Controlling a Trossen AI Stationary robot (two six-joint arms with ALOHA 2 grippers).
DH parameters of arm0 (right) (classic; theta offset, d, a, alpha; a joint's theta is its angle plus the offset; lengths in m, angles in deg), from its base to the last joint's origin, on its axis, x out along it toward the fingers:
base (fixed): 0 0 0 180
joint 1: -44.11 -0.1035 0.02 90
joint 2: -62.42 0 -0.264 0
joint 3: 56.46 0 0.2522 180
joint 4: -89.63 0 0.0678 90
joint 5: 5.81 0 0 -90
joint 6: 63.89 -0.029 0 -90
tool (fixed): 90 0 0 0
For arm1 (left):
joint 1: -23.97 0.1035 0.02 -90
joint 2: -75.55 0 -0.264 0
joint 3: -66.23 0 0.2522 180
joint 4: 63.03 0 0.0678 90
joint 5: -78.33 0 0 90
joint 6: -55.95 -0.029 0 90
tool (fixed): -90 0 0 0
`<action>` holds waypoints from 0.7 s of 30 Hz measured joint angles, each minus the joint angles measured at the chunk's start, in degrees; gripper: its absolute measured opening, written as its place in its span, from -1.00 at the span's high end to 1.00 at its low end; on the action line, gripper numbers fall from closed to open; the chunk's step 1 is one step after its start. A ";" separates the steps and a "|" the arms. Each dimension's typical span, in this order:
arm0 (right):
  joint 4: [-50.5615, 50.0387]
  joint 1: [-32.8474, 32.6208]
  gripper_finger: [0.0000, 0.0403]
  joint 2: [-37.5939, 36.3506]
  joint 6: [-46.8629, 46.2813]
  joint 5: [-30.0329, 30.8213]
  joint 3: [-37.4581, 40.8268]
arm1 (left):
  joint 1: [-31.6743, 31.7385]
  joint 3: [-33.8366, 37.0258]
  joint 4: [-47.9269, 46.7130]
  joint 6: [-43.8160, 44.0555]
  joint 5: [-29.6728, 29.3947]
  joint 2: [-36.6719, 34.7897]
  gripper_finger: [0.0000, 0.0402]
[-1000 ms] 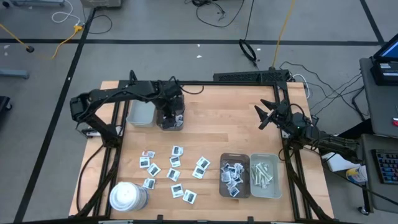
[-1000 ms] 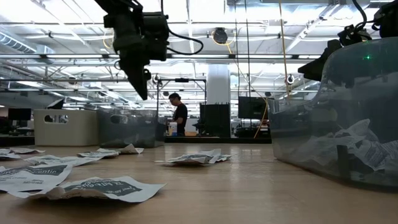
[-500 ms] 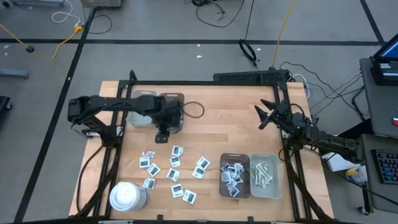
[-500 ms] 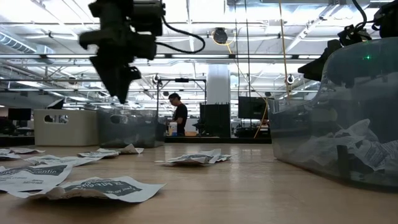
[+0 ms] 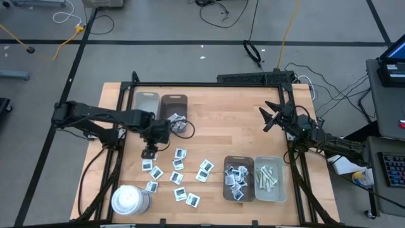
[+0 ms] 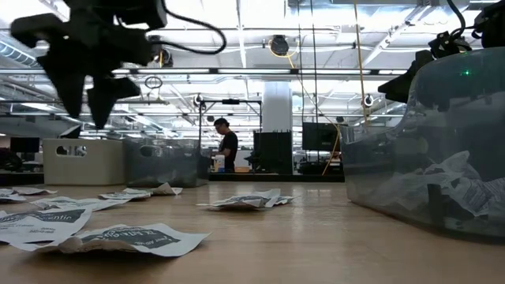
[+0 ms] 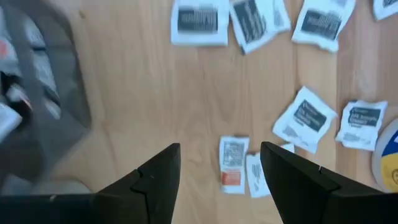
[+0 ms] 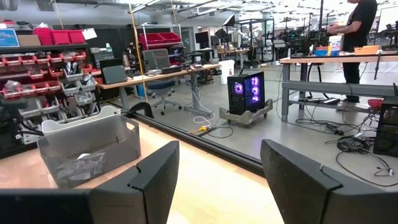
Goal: Pick & Place First Aid Supplies
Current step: Put the white ointment pack into the top black bin
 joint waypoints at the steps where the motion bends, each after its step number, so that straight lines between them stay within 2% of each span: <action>1: 0.00 0.01 -0.09 0.00 0.00 0.00 0.01 | -0.30 0.76 -0.50 0.54 0.01 -0.63 -0.13; 10: 0.00 0.00 -0.10 0.00 0.01 0.00 -0.01 | -2.67 5.49 -0.93 1.46 -0.03 -2.80 -0.13; 21: 0.00 -0.01 -0.10 0.00 0.00 0.00 -0.01 | -7.01 7.09 -0.79 3.00 -2.99 1.85 -0.13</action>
